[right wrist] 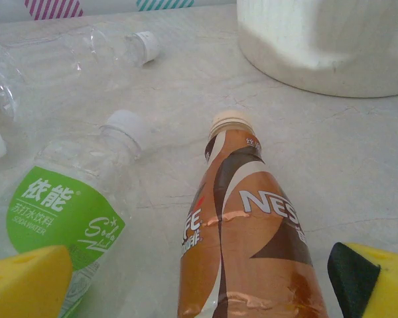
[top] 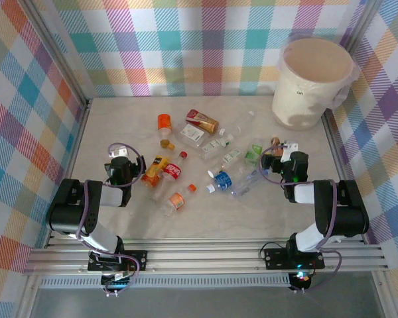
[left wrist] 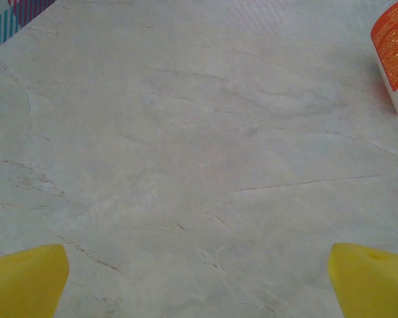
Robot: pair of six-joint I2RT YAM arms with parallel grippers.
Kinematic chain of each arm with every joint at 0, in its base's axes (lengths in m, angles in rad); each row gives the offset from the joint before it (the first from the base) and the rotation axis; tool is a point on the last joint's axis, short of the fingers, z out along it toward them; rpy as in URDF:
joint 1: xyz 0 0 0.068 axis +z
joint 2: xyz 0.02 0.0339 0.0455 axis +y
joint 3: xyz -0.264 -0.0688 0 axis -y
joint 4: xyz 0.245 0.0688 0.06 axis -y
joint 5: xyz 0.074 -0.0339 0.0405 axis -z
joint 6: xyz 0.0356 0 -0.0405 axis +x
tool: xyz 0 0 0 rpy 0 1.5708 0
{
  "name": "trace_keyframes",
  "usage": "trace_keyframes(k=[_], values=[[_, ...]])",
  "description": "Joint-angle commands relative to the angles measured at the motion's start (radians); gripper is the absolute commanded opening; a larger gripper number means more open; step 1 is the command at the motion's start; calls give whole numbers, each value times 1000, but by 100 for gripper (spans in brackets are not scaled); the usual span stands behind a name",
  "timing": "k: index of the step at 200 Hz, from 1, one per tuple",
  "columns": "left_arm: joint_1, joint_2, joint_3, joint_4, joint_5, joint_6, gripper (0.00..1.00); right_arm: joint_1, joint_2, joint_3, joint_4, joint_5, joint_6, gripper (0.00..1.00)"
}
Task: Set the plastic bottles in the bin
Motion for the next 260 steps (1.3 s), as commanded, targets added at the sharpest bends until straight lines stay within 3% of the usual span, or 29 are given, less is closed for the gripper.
trace_keyframes(k=[1, 198, 232, 260], values=[[-8, -15, 11, 35, -7, 13, 100, 6, 2, 11, 37, 8, -1, 100], [-8, -20, 8, 39, -7, 18, 100, -2, -1, 11, 37, -11, 1, 100], [-9, -143, 37, -121, -15, 8, 100, -2, -125, 101, -247, 24, 20, 100], [-9, -286, 39, -220, -43, -16, 100, -2, -230, 110, -344, 54, 62, 100]])
